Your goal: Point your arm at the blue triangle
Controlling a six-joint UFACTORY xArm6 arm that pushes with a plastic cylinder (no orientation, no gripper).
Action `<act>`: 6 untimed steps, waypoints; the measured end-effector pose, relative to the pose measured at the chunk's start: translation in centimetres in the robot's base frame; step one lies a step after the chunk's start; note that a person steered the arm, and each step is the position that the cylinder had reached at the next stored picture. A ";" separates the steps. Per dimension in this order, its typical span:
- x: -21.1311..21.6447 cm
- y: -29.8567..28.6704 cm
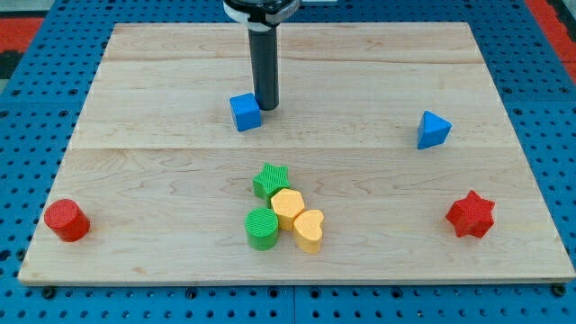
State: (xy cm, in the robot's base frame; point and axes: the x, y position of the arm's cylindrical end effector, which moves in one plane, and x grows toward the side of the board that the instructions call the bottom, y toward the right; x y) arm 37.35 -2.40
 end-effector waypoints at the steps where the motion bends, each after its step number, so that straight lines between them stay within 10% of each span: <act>1: 0.0 8.4; 3: 4.3 29.7; 6: 0.5 15.7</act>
